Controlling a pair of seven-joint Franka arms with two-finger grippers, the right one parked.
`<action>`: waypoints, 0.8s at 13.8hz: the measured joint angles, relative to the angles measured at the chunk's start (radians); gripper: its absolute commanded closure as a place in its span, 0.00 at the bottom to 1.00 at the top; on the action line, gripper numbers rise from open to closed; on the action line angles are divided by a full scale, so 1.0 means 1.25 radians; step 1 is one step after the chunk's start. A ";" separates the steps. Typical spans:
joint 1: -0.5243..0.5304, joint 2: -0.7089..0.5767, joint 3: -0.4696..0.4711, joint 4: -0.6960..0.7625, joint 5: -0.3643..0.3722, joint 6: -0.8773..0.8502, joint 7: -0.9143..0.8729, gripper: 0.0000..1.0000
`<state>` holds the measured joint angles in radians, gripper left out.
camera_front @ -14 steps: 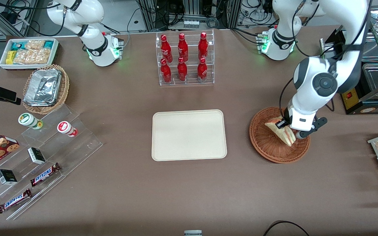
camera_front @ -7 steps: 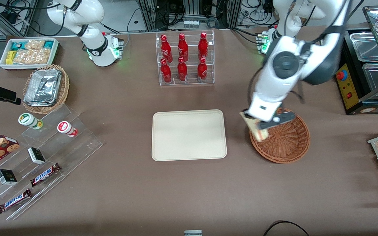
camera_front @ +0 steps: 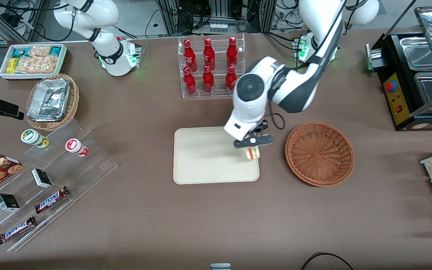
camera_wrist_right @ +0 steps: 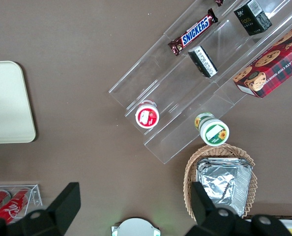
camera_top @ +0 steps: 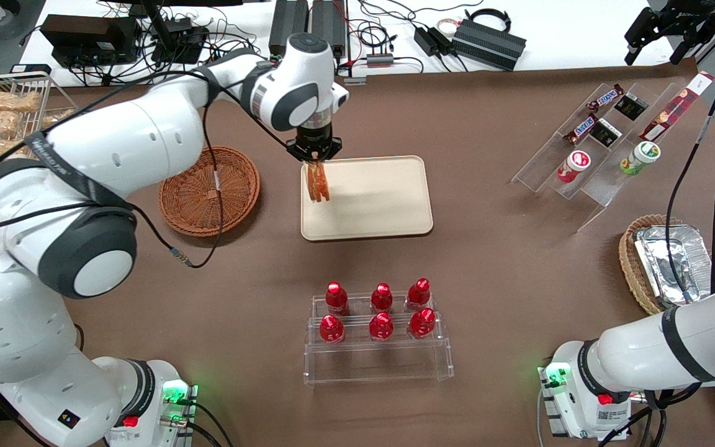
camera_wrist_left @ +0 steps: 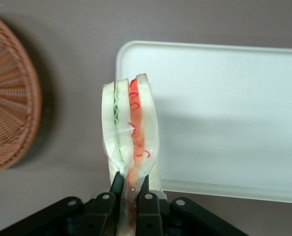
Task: Place sandwich from basket to tray
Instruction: 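Lift the sandwich and carry it over the cream tray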
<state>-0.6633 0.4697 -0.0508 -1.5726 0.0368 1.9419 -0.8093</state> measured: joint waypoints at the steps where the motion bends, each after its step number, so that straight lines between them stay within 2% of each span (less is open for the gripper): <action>1: -0.006 0.023 0.000 0.018 0.000 0.002 0.000 1.00; 5: -0.041 0.104 -0.003 0.067 0.000 0.087 0.001 1.00; 11: -0.070 0.169 -0.004 0.072 0.000 0.187 0.033 1.00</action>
<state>-0.7503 0.6811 -0.0554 -1.4828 0.0367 2.1752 -0.7681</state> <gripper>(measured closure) 0.855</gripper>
